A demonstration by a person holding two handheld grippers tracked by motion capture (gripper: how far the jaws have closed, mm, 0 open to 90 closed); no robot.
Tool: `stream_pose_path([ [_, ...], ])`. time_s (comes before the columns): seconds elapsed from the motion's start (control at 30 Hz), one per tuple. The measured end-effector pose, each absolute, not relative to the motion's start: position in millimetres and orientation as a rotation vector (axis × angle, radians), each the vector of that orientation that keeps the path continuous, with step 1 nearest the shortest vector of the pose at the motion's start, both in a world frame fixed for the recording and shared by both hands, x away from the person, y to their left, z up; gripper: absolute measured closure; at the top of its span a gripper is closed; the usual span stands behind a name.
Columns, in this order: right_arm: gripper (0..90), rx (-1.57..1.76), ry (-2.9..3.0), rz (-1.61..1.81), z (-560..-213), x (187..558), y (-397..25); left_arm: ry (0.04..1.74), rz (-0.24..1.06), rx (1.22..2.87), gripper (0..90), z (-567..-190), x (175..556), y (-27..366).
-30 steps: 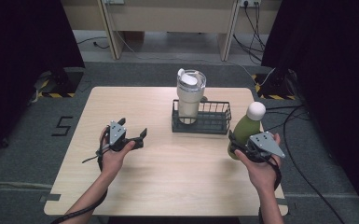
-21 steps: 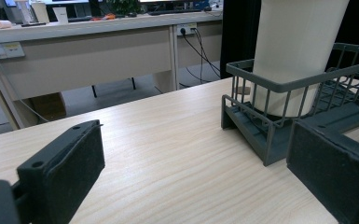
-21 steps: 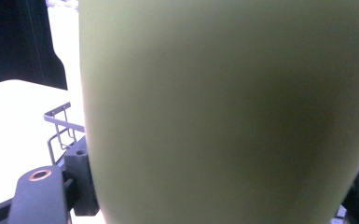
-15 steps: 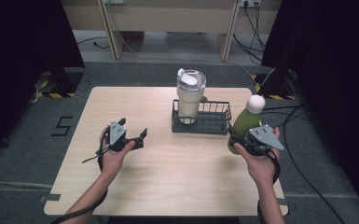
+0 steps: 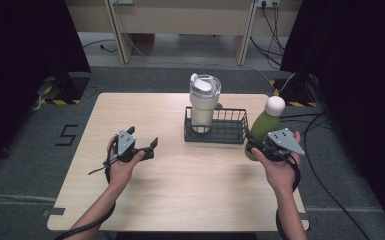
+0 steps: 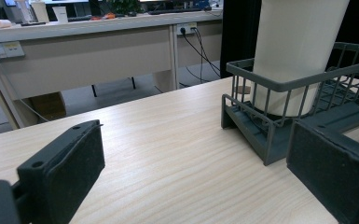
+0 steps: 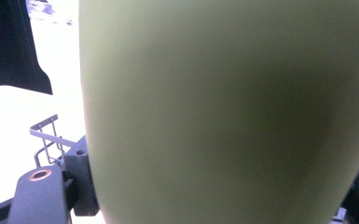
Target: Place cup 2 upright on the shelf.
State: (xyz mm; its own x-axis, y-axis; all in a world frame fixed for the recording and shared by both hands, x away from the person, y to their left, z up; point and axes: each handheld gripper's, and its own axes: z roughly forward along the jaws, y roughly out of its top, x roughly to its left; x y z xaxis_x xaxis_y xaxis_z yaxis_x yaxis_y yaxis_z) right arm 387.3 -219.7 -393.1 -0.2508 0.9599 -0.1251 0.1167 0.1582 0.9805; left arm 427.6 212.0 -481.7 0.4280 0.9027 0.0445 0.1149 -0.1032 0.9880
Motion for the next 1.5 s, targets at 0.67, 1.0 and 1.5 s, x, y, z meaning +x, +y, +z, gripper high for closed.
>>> stream_pose_path([
  [0.67, 20.7, 1.089, 1.555, 1.197, -388.3, 399.9, -218.2, 0.931, 0.860, 1.540, 3.3, -481.9, 428.1, 212.1],
  [1.0, 20.7, 1.086, 1.547, 1.191, -383.5, 405.3, -219.2, 0.932, 0.861, 1.540, 3.3, -482.1, 428.2, 212.1],
  [1.5, 20.7, 1.094, 1.541, 1.183, -379.2, 413.0, -219.7, 0.933, 0.859, 1.542, 3.3, -482.6, 428.4, 211.6],
])
